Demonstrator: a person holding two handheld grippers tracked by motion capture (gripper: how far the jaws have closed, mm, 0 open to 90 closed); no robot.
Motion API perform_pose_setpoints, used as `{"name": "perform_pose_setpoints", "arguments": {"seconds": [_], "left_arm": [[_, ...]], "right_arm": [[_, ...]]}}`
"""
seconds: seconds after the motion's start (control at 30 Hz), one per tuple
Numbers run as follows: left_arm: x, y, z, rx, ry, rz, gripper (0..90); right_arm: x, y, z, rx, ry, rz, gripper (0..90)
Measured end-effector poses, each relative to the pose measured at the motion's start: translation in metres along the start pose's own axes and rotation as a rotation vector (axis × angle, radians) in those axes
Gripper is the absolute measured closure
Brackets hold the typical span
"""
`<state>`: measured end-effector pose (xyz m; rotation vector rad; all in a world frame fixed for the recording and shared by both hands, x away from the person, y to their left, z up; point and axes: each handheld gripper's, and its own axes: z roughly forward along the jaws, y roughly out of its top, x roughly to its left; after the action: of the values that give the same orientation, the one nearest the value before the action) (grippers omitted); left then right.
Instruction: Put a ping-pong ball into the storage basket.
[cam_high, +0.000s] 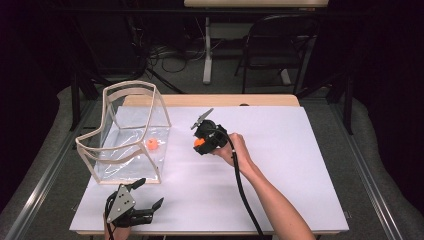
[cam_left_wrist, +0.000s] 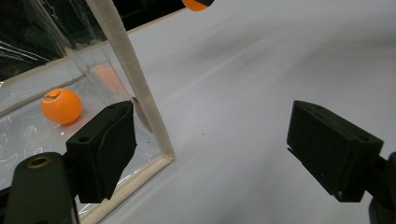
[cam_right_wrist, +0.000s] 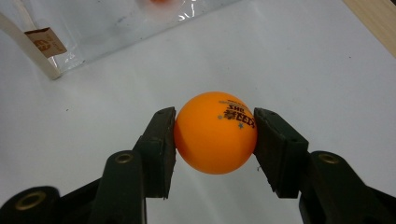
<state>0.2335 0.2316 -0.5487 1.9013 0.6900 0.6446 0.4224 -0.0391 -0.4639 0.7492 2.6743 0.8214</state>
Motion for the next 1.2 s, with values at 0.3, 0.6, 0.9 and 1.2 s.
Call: {"name": "perform_pose_setpoints", "arguments": {"seconds": [0.3,0.6,0.9,1.2], "left_arm": [[0.0,0.0,0.0,0.0,-0.002,0.001,15.7],[0.0,0.0,0.0,0.0,-0.002,0.002,15.7],[-0.001,0.0,0.0,0.0,-0.005,-0.004,15.7],[-0.001,0.0,0.002,-0.004,-0.008,-0.006,15.7]], "right_arm": [[0.006,0.007,0.002,0.014,0.011,-0.026,50.4],[0.01,0.016,0.002,0.031,0.029,-0.037,50.5],[0.012,0.021,0.004,0.051,0.038,-0.051,50.4],[0.014,0.028,0.005,0.067,0.047,-0.061,50.4]]}}
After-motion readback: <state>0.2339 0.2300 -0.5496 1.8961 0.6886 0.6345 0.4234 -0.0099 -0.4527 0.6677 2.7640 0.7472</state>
